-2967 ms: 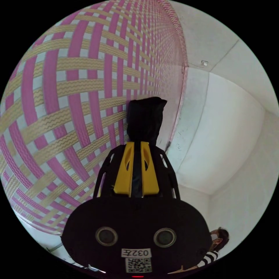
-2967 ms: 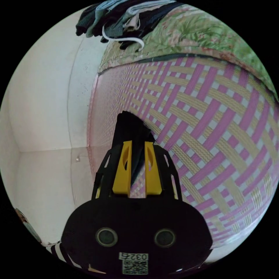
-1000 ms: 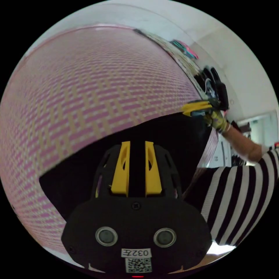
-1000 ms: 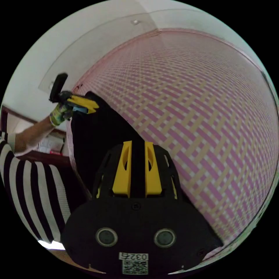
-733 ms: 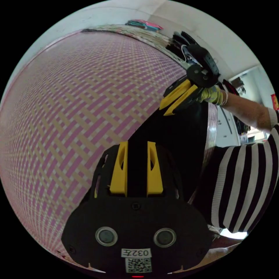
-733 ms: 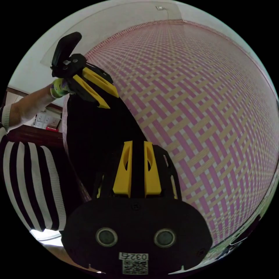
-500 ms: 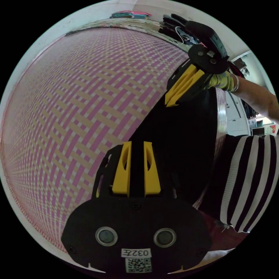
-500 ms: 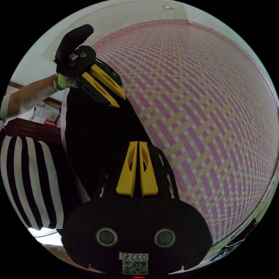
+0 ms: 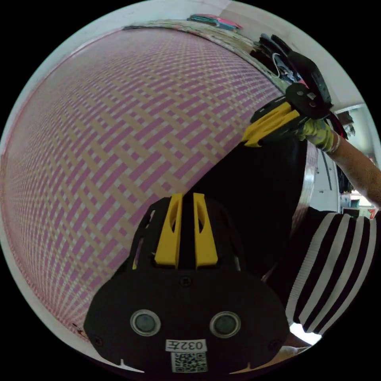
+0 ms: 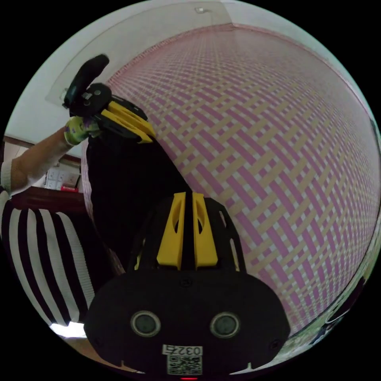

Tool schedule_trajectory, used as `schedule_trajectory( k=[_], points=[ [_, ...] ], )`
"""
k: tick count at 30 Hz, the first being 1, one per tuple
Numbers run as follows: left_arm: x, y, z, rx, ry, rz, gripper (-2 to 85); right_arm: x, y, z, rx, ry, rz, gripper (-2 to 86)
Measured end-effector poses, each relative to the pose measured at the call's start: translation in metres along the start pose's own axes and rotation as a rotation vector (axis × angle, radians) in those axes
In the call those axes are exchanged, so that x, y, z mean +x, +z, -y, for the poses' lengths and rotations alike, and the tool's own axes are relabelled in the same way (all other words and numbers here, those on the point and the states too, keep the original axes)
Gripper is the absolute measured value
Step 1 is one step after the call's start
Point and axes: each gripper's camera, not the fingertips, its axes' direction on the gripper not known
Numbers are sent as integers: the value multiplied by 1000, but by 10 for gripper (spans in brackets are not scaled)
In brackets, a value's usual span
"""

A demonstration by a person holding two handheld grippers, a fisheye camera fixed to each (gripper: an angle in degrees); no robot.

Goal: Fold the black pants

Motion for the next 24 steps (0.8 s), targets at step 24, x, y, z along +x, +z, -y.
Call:
schedule_trajectory(
  k=[24],
  points=[
    [-84,-46,-171,180,-818,61,-9,48,48,-187,413,696,69,-7]
  ],
)
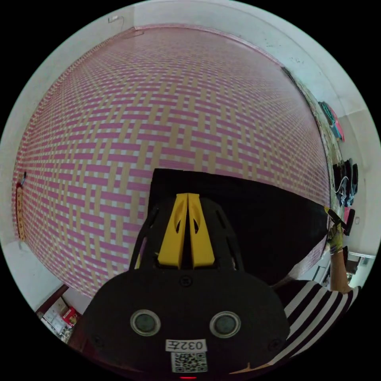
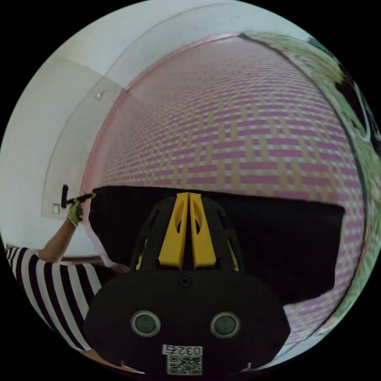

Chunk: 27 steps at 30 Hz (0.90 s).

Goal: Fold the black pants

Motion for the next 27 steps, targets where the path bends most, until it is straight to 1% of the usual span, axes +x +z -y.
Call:
schedule_trajectory(
  k=[1,2,4,6,8,11,12,14,16,18,21,23,25,27],
  points=[
    [7,-5,-7,29,30,-69,-9,15,-17,-21,66,59,-5,-5],
    [17,-6,-14,43,81,-177,-9,34,-34,-47,132,138,-3,-1],
    [38,2,-23,21,163,-303,-9,63,-55,-90,206,258,-34,16],
    [72,19,-30,-51,260,-386,-9,90,-65,-132,240,374,-81,31],
    [131,46,-37,-190,448,-500,-9,129,-68,-183,284,542,-26,47],
    [200,71,-43,-331,644,-518,-9,163,-63,-225,387,692,84,53],
    [212,76,-44,-358,676,-525,-9,169,-60,-230,395,719,102,59],
    [251,86,-43,-412,773,-536,-9,189,-41,-237,371,792,201,79],
    [272,91,-38,-439,810,-561,-9,197,-26,-238,347,818,258,84],
    [288,95,-30,-452,819,-560,-9,201,-18,-238,357,820,272,84],
    [308,99,-16,-441,841,-516,-9,211,-3,-242,383,827,327,81],
    [321,110,-10,-495,886,-473,-9,221,15,-241,404,824,413,78],
    [325,120,-11,-539,929,-415,-9,227,26,-238,409,810,459,80],
    [325,125,-13,-572,953,-414,-9,232,33,-236,414,793,494,84]
  ],
)
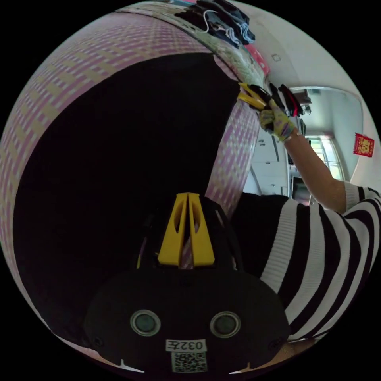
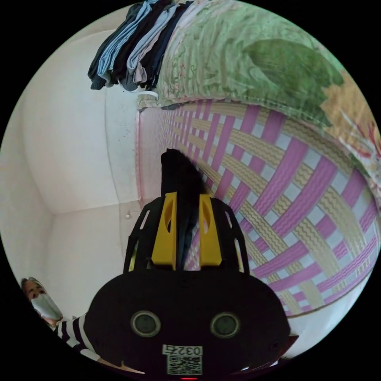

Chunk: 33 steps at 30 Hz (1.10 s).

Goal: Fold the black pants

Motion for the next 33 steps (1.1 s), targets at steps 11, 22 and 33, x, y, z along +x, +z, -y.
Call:
schedule_trajectory(
  k=[11,22,33],
  points=[
    [-3,-15,9,33,35,-18,-9,12,39,22,-58,-120,9,51],
    [-3,5,49,-20,3,-26,-9,-10,10,51,51,-199,-174,9],
    [-42,-49,-39,268,-117,-93,-9,-165,61,33,5,-640,-431,17]
  ],
)
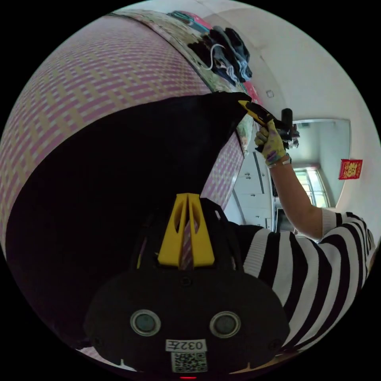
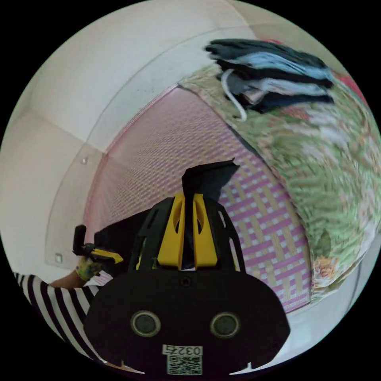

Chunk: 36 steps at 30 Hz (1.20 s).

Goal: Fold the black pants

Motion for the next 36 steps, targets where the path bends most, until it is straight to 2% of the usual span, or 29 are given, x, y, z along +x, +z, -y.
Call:
schedule_trajectory(
  k=[3,5,9,11,14,24,30,32,36],
  points=[
    [-15,-28,-31,104,-46,-2,-9,-83,18,14,-42,-226,-48,19],
    [-25,-46,-56,181,-70,-9,-9,-147,43,8,-75,-371,-7,20],
    [-41,-61,-89,248,-112,-13,-9,-207,101,-24,-205,-467,148,19],
    [-56,-64,-108,271,-151,-37,-9,-225,154,-51,-367,-501,161,20],
    [-71,-65,-127,290,-192,-69,-9,-222,194,-69,-499,-459,168,20],
    [-97,-83,-145,368,-225,-101,-9,-232,165,-42,-433,-456,195,20],
    [-107,-96,-131,379,-226,-97,-9,-245,183,-57,-534,-497,241,40],
    [-109,-96,-122,374,-217,-111,-9,-241,192,-56,-596,-496,307,98],
    [-108,-93,-111,340,-197,-119,-9,-211,156,-38,-525,-395,515,89]
  ],
)
